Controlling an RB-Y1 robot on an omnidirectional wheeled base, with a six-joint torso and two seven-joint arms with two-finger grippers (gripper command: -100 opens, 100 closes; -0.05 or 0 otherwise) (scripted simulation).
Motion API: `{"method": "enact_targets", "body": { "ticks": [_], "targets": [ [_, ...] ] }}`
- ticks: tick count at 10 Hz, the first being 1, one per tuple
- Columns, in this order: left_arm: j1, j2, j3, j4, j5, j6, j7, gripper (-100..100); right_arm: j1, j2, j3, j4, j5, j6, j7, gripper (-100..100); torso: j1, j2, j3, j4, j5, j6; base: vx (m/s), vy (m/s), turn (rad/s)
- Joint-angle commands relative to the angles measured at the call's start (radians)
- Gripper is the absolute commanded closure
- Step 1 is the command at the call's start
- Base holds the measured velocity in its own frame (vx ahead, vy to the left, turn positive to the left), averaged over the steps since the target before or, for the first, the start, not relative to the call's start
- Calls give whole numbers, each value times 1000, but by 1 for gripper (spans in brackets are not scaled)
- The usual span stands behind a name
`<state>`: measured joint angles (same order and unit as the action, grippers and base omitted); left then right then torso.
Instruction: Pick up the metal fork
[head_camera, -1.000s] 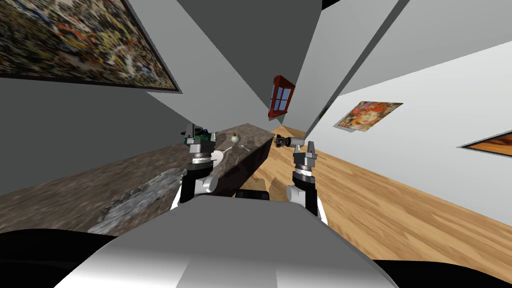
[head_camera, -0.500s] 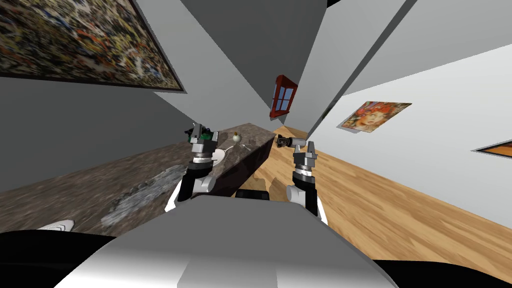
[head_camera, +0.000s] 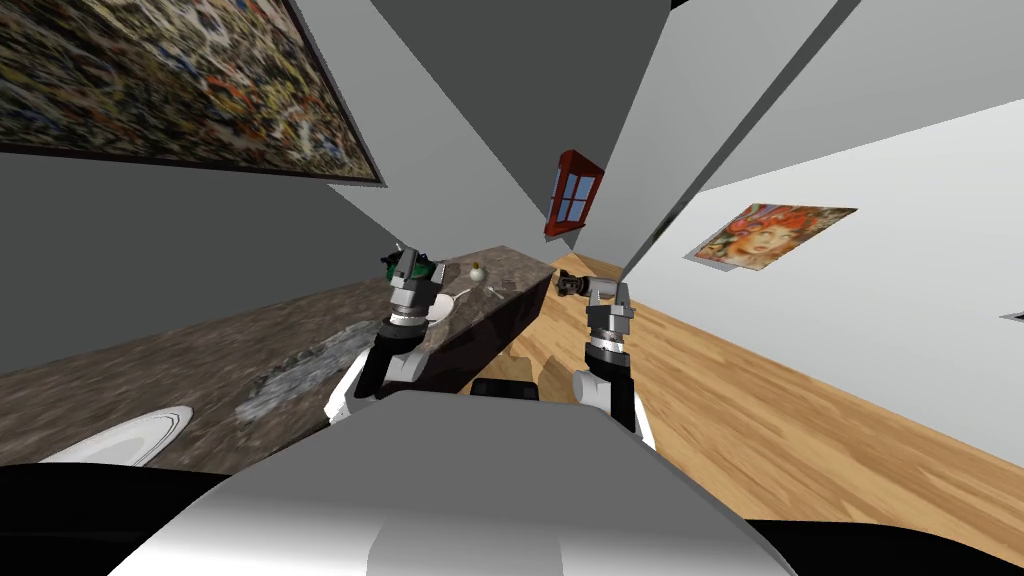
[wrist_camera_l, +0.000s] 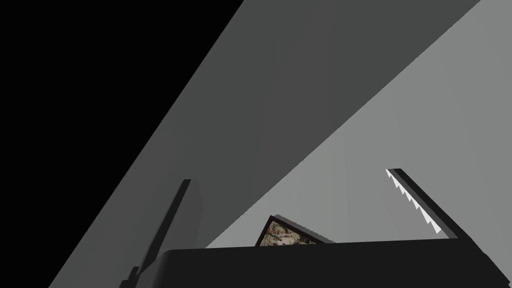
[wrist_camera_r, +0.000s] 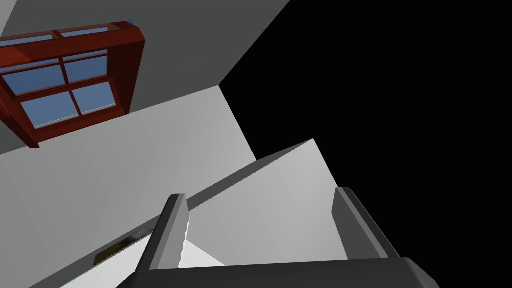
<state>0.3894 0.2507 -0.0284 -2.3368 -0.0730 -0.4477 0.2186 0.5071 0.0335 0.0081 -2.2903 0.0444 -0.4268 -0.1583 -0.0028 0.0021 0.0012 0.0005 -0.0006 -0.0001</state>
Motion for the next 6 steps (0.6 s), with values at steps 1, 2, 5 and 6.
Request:
{"method": "enact_targets", "body": {
  "ticks": [1, 2, 5, 6],
  "targets": [
    [-8, 30, -1, 6, -8, -9, 18, -100, 0, 0, 0, 0, 0, 0, 0, 0, 0, 0, 0, 0, 0, 0, -18, -38, 39],
    [-17, 70, -4, 20, -22, -24, 44, -100, 0, 0, 0, 0, 0, 0, 0, 0, 0, -1, 0, 0, 0, 0, -11, -36, 60],
    [-32, 153, -12, 54, -51, -56, 102, -100, 0, 0, 0, 0, 0, 0, 0, 0, 0, -1, -1, 0, 0, 0, -10, -47, 75],
    [-32, 162, -12, 54, -51, -56, 102, -100, 0, 0, 0, 0, 0, 0, 0, 0, 0, -2, -1, 0, 0, 0, 0, -33, 48]
  ]
}}
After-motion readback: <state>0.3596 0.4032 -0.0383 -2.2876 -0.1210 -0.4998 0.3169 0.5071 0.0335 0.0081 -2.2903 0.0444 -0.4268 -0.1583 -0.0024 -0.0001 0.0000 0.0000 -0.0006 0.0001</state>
